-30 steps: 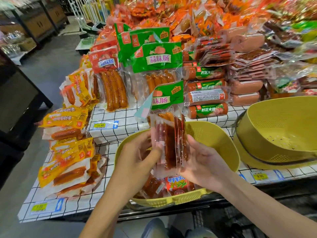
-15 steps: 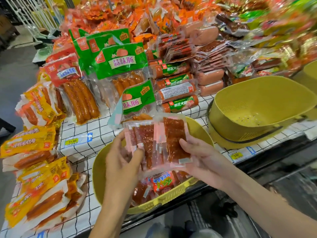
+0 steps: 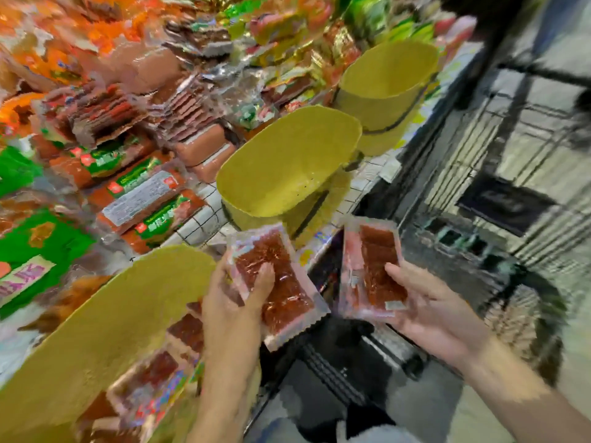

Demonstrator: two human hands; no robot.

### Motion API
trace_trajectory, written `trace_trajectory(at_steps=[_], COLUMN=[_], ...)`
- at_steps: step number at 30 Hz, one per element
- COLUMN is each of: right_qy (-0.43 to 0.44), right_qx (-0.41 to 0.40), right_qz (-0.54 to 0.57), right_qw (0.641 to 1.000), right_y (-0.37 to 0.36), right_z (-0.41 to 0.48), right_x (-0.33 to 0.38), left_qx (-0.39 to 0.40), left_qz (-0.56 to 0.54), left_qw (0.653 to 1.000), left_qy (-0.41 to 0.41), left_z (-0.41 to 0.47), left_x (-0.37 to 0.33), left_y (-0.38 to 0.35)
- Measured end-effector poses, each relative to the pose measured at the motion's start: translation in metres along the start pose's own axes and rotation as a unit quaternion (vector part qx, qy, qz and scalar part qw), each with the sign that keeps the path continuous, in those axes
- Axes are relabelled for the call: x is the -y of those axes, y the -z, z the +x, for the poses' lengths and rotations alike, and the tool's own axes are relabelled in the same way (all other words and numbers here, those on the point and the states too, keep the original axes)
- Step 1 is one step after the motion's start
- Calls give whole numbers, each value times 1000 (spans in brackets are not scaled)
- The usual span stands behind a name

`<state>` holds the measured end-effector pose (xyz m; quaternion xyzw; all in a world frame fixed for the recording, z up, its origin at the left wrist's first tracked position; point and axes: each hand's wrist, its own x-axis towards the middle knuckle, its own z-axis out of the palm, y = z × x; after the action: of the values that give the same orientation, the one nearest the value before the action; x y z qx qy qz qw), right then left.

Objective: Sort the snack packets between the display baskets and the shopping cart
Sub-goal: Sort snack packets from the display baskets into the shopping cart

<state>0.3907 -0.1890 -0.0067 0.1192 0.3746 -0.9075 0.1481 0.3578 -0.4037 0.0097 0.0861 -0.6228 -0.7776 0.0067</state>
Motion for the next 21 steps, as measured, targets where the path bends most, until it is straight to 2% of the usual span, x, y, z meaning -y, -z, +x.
trace_trajectory(at_steps=[3,5,7,11,14,16,19,21], right_qy=[20,44,81,125,133,126,75,14], right_qx=[-140,-212,-272,-355,-424,-500,-596,-619], right_qz=[35,46,66,78,30,-14,-107,-180], right_qw=[989,975,957,923,895,857,792,764], right_y=[68,110,149,216,259,286,322,344], right_z=[-30,-50,-66,-86,-83,-71,-45,-24], right_x=[14,23,34,49,44,33,10,-12], left_qx=[104,134,158,258,331,362,404,435], left_qz=[-14,-6,11,66,127,170,257,325], left_qw=[993,987,984,962,931,911,874,833], left_qy=[59,83,78,69,85,103,89,106], left_z=[3,7,13,33,46,49,50,44], left_x=[26,49,75,133,187,224,284,319], left_y=[-59,-97,-135,-198,-238,-263,-293,-303])
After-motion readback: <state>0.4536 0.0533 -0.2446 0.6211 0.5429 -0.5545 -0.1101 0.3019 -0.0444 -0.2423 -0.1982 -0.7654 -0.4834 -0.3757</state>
